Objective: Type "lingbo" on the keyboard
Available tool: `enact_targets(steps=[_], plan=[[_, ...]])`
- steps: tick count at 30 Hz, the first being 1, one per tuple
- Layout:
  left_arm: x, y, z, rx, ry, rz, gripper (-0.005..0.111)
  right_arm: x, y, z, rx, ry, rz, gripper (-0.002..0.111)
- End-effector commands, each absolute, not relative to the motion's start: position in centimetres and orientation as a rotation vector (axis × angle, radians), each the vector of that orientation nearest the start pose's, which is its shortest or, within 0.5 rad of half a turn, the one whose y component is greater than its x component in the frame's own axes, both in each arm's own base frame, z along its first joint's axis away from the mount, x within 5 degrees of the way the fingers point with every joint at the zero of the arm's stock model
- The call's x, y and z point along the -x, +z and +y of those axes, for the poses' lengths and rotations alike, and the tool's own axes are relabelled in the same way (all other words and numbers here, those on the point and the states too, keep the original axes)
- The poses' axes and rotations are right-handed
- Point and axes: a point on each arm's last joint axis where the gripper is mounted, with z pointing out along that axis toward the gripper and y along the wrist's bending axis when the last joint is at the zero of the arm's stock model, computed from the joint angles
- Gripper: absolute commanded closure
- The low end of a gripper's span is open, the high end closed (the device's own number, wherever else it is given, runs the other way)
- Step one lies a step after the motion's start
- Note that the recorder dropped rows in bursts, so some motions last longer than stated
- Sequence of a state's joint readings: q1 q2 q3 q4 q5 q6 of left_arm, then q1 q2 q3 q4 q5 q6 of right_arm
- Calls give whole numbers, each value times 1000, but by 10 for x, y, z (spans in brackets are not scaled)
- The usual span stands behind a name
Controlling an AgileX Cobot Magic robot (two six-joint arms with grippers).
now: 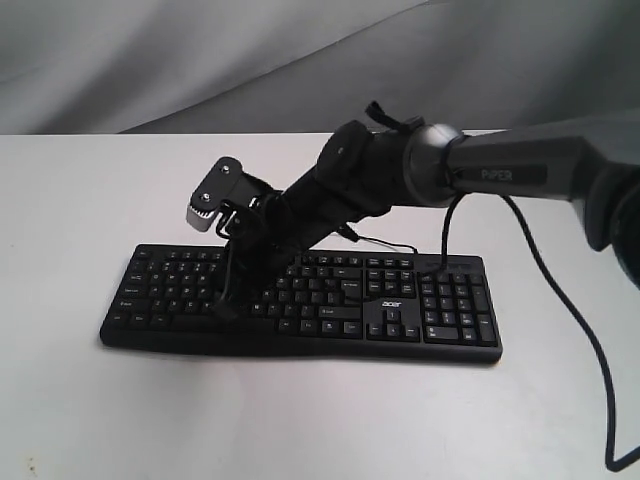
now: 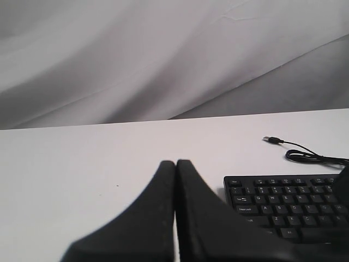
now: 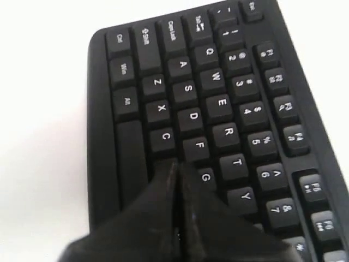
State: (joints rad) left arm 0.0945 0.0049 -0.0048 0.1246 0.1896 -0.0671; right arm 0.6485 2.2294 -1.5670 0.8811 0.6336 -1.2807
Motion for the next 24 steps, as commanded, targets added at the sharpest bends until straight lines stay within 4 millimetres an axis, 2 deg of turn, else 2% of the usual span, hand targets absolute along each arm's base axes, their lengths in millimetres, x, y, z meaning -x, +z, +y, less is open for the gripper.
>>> enact_targets(steps=[1,5,15,24], plan=[[-56,197,7,47,127,1667,106,-355,161,306,1519,593,2005,108],[-56,197,7,47,127,1667,106,-363,165,290,1504,598,2031,108],[-56,197,7,47,127,1667,106,-371,145,252,1393,575,2152,108],[-56,197,7,47,127,1667,106,-373,138,252,1370,587,2169,108]])
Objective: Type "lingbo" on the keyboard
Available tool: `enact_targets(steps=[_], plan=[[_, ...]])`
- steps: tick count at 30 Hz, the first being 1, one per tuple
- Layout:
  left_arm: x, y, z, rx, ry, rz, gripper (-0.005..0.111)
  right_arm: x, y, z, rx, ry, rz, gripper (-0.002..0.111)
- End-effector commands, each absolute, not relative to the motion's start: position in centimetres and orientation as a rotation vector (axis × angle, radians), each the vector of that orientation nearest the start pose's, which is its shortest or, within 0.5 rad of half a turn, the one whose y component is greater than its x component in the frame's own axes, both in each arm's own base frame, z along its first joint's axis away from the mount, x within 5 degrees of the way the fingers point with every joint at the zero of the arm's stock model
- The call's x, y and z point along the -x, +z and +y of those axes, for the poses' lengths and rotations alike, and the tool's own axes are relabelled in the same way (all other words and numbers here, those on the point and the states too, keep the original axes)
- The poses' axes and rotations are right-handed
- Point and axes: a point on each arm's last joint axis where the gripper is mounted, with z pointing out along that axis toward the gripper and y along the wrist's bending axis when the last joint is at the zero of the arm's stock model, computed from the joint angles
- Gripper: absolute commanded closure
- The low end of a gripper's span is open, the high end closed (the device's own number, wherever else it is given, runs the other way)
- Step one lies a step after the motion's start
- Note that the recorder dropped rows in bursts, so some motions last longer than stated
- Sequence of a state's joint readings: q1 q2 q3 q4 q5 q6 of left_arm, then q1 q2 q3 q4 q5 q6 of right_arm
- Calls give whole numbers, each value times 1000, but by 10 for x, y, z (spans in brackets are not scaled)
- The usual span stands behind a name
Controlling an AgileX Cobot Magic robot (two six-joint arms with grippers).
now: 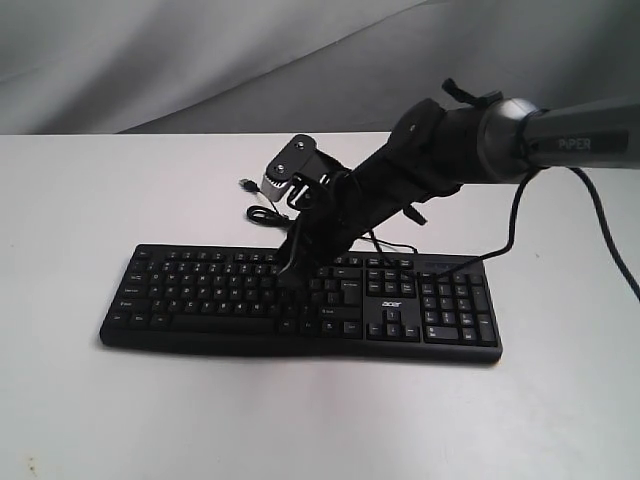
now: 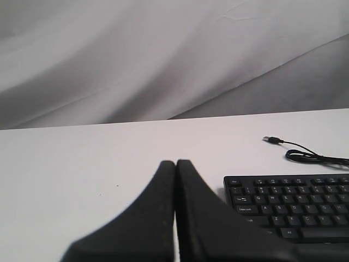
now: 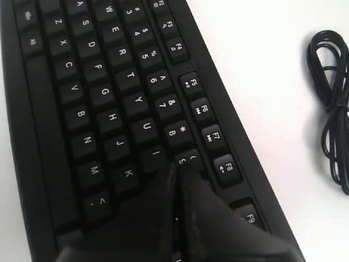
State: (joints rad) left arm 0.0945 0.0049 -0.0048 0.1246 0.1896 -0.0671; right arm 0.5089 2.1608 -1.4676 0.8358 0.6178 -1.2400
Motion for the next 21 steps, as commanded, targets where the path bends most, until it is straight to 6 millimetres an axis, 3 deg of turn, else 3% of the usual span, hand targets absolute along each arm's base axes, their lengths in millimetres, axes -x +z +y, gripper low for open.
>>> enact_targets(steps=[1,9,21], plan=[[-56,197,7,47,127,1667,106,-373,136,252,1371,588,2174,108],[-56,197,7,47,127,1667,106,-374,123,254,1360,620,2182,108],[-56,197,7,47,127,1667,106,-373,122,255,1362,640,2174,108]])
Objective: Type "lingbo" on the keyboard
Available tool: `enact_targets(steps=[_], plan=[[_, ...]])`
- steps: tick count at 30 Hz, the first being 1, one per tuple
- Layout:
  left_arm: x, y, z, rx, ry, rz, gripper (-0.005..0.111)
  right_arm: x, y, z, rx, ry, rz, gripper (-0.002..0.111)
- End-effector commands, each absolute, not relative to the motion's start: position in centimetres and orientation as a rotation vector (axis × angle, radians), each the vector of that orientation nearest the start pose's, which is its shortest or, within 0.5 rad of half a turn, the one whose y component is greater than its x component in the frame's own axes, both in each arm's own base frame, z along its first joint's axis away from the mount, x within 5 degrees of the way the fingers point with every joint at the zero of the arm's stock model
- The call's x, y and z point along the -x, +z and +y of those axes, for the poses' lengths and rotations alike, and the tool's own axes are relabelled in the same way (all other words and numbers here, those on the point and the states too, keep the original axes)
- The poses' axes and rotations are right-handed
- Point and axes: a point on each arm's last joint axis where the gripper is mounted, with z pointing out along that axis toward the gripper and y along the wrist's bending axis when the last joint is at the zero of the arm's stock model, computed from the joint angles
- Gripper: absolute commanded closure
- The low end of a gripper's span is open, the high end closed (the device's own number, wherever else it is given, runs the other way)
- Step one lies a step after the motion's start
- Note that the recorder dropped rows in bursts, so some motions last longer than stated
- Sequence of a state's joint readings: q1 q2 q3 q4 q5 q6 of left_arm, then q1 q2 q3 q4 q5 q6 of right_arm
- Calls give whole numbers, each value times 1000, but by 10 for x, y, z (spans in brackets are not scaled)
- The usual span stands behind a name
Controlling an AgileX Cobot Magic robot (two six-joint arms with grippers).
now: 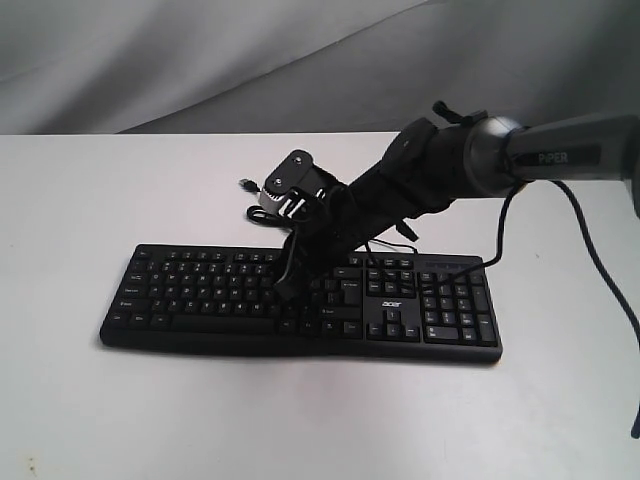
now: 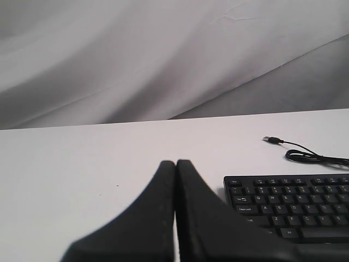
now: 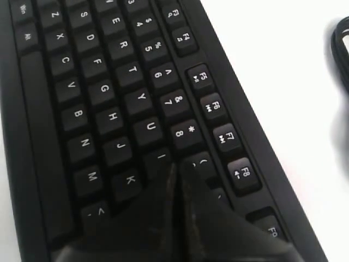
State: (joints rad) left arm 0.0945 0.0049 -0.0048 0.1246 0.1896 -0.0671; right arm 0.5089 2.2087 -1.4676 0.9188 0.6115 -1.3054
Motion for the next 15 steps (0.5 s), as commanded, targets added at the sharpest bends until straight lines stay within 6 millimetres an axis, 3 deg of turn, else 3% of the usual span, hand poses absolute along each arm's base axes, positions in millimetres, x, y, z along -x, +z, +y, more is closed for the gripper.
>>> enact_targets(steps=[1,15], plan=[[-56,197,7,47,127,1667,106,-373,122,256,1365,647,2171,108],[-56,197,7,47,127,1667,106,-371,119,257,1380,665,2177,108]])
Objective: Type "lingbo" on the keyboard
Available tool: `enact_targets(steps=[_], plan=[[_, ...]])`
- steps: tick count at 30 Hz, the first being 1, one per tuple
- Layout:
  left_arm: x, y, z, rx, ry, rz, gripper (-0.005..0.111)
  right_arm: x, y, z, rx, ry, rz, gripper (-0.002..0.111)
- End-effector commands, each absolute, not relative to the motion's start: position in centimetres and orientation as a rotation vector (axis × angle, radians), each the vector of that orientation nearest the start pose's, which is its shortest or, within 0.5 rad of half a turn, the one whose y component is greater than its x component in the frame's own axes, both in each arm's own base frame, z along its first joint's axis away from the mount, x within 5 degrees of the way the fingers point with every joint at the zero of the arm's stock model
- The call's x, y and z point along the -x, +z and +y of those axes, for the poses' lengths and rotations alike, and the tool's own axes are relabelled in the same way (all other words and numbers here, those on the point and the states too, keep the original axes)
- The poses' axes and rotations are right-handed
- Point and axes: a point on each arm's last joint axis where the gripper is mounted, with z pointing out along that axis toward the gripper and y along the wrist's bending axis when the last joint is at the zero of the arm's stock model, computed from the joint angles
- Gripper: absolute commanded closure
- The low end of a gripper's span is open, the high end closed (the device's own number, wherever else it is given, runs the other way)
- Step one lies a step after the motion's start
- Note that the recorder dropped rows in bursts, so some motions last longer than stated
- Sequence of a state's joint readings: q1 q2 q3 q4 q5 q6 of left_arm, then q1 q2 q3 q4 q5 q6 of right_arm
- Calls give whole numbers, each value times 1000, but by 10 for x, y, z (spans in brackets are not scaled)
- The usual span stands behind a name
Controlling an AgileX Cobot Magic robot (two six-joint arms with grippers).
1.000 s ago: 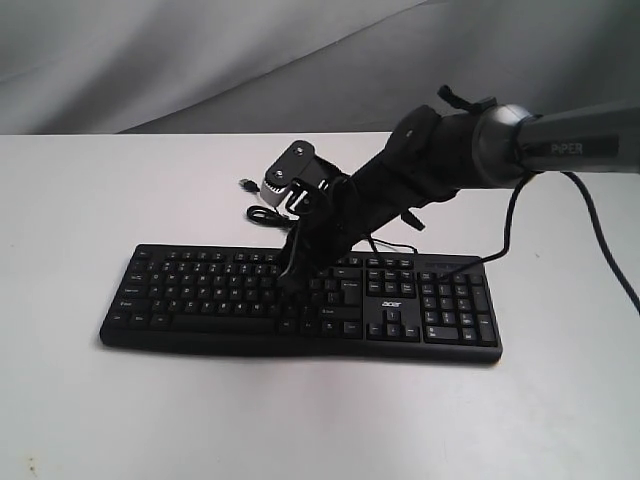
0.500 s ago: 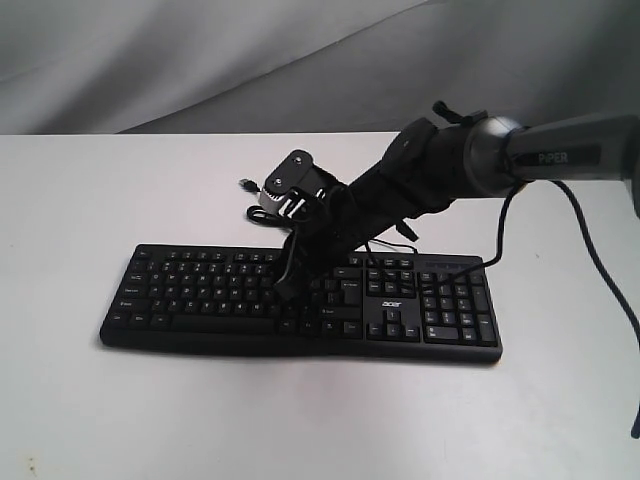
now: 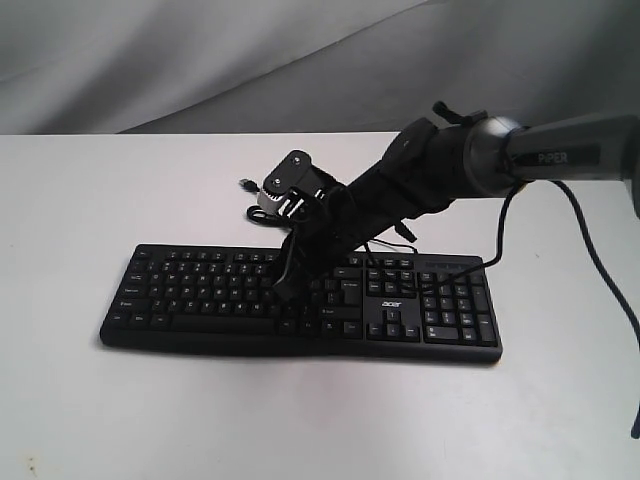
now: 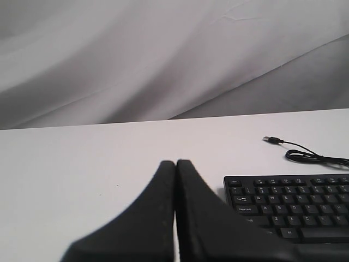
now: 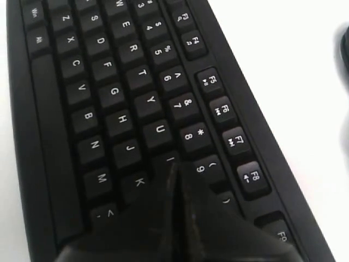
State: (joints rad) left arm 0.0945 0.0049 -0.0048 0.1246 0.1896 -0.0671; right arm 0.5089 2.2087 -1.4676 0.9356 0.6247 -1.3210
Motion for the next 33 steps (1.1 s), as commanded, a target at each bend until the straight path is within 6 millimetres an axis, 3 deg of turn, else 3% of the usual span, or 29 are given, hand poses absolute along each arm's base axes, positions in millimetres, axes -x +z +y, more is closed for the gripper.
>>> enact_targets(steps=[1,13,16,20,24,26,28,33], plan=[[-56,197,7,47,127,1667,106,-371,114,257,1382,668,2188,108],[-56,197,7,47,127,1667,106,-370,112,257,1389,674,2188,108],[-56,197,7,47,127,1667,106,-370,125,256,1417,641,2150,108],[-56,197,7,47,127,1667,106,-359,189,253,1459,654,2022,108],[-56,197,7,47,127,1667,106,-335,285,239,1365,594,1872,108],[-56,197,7,47,127,1667,106,-322,321,231,1312,582,1812,108],[-56,197,7,47,127,1667,106,-309,345,222,1287,556,1788,108],[-56,197,7,47,127,1667,106,-297,369,215,1254,559,1729,108]])
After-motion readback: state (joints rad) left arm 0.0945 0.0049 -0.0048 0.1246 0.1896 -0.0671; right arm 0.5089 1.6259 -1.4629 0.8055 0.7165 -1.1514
